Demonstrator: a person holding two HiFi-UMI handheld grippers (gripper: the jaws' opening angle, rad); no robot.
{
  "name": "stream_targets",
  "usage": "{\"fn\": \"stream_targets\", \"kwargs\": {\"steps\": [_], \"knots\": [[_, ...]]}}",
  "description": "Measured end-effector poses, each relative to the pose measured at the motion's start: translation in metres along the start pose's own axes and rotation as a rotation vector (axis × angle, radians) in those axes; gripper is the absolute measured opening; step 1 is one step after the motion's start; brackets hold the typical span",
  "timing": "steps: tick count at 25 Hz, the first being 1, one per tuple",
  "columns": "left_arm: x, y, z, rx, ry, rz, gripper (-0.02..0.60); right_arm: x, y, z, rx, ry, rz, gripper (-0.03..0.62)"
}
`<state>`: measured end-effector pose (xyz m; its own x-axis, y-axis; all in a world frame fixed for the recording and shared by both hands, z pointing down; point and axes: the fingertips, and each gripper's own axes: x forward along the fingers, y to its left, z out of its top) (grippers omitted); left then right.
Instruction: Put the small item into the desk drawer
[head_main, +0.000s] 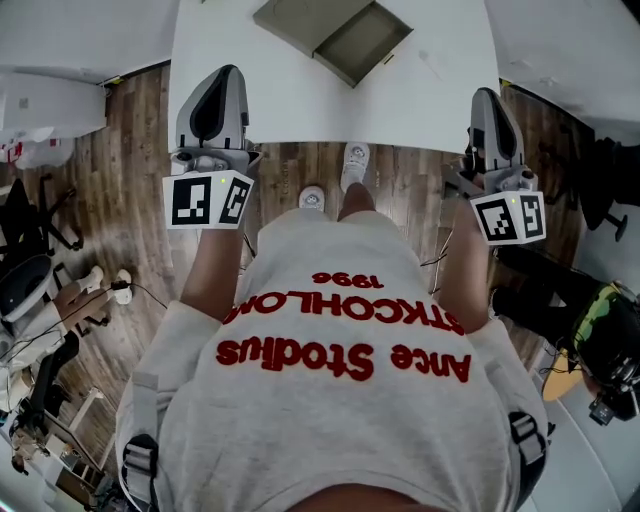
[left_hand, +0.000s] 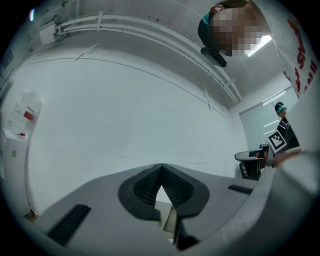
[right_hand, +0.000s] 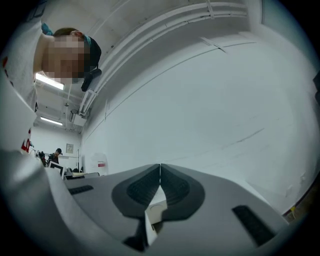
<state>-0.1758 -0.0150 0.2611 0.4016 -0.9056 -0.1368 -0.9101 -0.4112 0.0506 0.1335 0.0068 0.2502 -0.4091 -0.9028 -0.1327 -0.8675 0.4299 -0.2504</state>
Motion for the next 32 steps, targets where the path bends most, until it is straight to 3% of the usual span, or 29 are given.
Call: {"fn": "stream_targets", "kwargs": {"steps": [10, 19, 27, 32], "knots": [[0.090, 0.015, 0.000, 0.042, -0.008, 0.096, 0.005, 0.101, -0.070, 0.011, -0.046, 0.022, 0.097, 0.006], [0.139, 0.014, -0.017, 0.051, -0.009, 0.196, 0.005, 0.153, -0.127, 0.003, -0.054, 0.055, 0.163, 0.006], [0.166, -0.003, -0.032, 0.062, 0.008, 0.165, 0.005, 0.166, -0.143, -0.013, -0.042, 0.090, 0.151, 0.006], [0.179, -0.003, -0.054, 0.045, 0.046, 0.113, 0.005, 0.161, -0.147, -0.040, -0.031, 0.167, 0.114, 0.008]]}}
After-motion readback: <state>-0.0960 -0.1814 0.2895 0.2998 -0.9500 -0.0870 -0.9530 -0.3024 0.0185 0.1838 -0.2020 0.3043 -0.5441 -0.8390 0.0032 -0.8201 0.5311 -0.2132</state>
